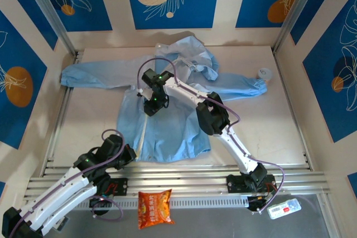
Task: Zip up the jacket
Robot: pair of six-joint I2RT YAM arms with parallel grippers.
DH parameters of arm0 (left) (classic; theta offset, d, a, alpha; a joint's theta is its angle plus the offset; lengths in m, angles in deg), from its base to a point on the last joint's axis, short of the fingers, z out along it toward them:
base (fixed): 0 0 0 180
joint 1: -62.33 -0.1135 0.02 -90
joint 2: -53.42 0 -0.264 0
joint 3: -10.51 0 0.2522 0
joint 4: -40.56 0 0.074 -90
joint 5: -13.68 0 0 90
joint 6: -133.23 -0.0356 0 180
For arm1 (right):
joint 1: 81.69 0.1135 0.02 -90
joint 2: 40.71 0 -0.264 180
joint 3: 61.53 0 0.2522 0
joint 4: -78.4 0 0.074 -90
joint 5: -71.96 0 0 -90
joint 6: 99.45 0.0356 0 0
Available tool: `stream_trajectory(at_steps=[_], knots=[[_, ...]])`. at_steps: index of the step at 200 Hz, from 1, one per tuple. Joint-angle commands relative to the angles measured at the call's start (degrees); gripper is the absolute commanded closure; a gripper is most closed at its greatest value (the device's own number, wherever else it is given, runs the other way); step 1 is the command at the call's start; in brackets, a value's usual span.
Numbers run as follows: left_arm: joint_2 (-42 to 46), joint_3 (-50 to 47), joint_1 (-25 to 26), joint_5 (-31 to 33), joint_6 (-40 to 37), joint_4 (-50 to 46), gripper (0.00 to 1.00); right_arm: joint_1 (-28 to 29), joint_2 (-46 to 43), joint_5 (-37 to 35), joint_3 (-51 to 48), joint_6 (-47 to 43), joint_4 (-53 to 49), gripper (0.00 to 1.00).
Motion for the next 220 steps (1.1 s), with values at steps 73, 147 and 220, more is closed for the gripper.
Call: stream_trajectory(at_steps=[73,147,220], knots=[[1.3,0.09,-0.37,-1.19,-1.19,-2.7,1.0,-0.28,-2.49,-2.79,-0.53,-0.53,5.7,1.0],[3.83,2.95,-0.36,-0.14,-2.99,-7.52,1.0,-3.93,-5.0,1.14,-0.69,-4.67,7.48,1.0],[1.77,2.04,-0.35,-0.58,-3.15,-5.0,1.0,-5.17,-11.52,16.14,-7.14,3.16,13.22,0.82]])
